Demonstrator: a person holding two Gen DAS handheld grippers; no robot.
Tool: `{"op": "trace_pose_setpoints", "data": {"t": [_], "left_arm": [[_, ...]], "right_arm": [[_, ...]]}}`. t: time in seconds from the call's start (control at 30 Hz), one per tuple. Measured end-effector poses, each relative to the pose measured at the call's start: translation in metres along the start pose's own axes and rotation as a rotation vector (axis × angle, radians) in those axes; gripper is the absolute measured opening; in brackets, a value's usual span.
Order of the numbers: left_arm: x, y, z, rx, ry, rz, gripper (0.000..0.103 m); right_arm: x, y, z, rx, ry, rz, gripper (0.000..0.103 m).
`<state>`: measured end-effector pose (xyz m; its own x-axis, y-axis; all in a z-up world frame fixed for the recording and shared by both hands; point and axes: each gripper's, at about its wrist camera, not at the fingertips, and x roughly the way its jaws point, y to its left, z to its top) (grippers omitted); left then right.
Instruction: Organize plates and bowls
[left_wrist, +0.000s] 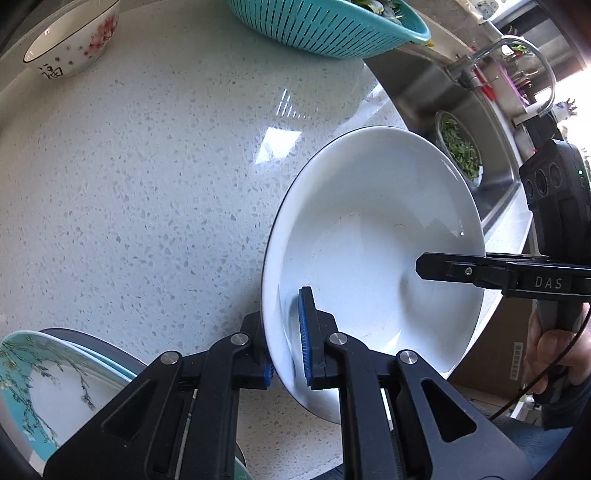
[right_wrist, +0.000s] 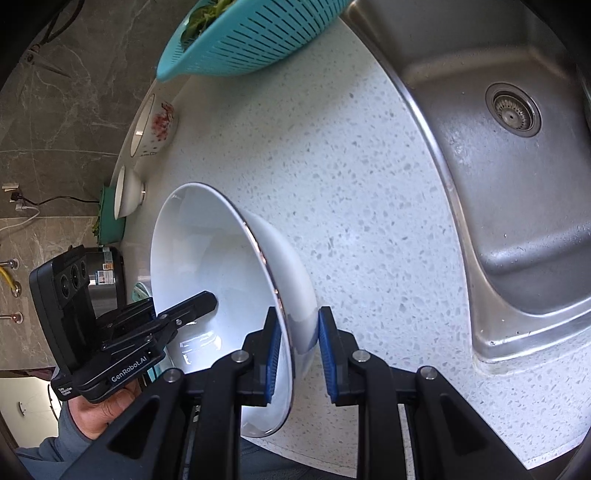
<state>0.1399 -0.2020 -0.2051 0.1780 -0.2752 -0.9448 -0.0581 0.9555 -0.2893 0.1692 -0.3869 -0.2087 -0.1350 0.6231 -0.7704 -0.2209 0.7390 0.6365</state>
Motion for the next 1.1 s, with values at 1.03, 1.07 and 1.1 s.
{"op": "trace_pose_setpoints", "data": {"t": [1.03,1.07,1.1], "left_arm": [[-0.214,0.276,0.012,-0.318,-0.485,0.178,0.086],[-0.208,0.296,0.016,-0.337,-0.459,0.189,0.086],[-0.207,0.313,0.017,-0.343,-0.456,0.174,0.086]], "right_arm": [[-0.007,0.237,0.089,-0.373,-0.156,0.26,0.052],[0.008,0.253,0.097,-0.379,-0.131,0.258,0.052],[0.029,0.273,0.108,-0.385,-0.109,0.26,0.052]]}}
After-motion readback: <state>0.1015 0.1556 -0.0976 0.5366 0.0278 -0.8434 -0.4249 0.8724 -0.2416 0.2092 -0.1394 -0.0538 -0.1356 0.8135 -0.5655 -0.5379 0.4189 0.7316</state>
